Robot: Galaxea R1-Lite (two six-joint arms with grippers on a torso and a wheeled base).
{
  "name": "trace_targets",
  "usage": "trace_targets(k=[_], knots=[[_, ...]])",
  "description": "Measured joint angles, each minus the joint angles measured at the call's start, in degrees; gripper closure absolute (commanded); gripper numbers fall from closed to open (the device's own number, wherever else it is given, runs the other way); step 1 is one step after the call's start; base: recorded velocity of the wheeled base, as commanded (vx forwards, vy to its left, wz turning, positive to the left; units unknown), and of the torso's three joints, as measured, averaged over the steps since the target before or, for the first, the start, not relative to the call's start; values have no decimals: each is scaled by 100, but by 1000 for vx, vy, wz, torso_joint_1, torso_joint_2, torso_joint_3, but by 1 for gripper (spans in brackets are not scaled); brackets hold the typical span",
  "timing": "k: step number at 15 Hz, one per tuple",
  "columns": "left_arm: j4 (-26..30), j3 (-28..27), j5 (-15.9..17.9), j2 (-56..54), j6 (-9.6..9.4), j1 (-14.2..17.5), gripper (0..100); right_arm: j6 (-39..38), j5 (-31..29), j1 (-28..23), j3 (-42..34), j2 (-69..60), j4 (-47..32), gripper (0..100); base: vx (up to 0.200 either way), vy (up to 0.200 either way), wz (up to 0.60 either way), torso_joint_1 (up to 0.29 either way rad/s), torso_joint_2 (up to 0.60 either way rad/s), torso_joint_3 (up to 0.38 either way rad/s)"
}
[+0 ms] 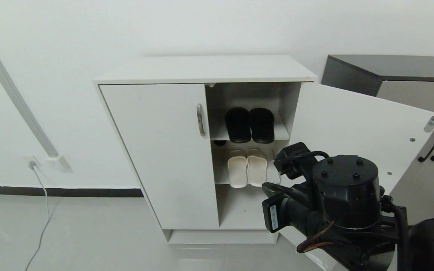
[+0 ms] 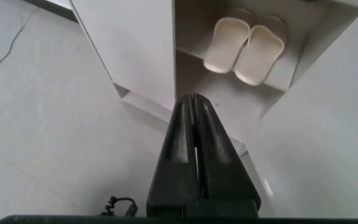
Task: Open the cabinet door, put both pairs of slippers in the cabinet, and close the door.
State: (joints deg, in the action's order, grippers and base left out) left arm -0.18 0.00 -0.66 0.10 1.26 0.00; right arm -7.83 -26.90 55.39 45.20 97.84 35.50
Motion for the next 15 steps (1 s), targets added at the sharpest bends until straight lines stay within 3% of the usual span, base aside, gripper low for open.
trace_targets(k=[15], knots=[[2,0,-2,0,-4,0,100,0,26,4,-55,1,2,100,0,0,0,174,-495,-324]])
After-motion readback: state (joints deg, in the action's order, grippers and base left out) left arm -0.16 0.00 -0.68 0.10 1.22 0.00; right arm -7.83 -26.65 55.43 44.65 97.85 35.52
